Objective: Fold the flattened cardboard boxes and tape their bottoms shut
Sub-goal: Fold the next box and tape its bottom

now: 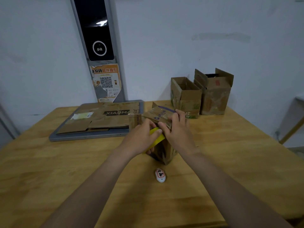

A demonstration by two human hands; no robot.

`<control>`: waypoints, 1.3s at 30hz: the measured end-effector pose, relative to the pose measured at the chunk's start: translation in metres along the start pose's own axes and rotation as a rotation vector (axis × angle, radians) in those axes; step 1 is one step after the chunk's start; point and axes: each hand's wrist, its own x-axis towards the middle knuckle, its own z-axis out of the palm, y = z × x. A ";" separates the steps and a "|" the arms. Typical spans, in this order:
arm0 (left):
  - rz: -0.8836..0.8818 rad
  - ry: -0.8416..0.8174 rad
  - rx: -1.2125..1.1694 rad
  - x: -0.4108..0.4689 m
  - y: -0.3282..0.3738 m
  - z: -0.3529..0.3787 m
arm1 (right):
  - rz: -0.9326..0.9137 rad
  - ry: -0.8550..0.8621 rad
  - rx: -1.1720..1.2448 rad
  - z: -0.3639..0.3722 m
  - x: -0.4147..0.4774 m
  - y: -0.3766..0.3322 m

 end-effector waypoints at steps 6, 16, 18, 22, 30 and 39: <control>-0.145 -0.171 0.067 0.014 -0.001 -0.004 | -0.039 0.031 -0.076 0.002 -0.002 0.005; -0.121 -0.163 0.070 0.023 -0.014 0.003 | -0.065 -0.077 -0.089 -0.001 -0.006 0.007; -0.117 -0.143 0.046 0.023 -0.014 0.006 | -0.043 -0.153 -0.101 -0.009 -0.006 0.006; -0.116 -0.077 0.001 0.022 -0.015 0.011 | -0.116 0.084 -0.152 -0.029 -0.027 0.010; -0.133 -0.035 -0.028 0.016 -0.011 0.012 | 0.029 -0.670 -0.257 -0.010 -0.093 0.006; -0.191 -0.065 -0.046 0.006 -0.004 0.000 | -0.004 -0.698 -0.329 0.003 -0.096 -0.015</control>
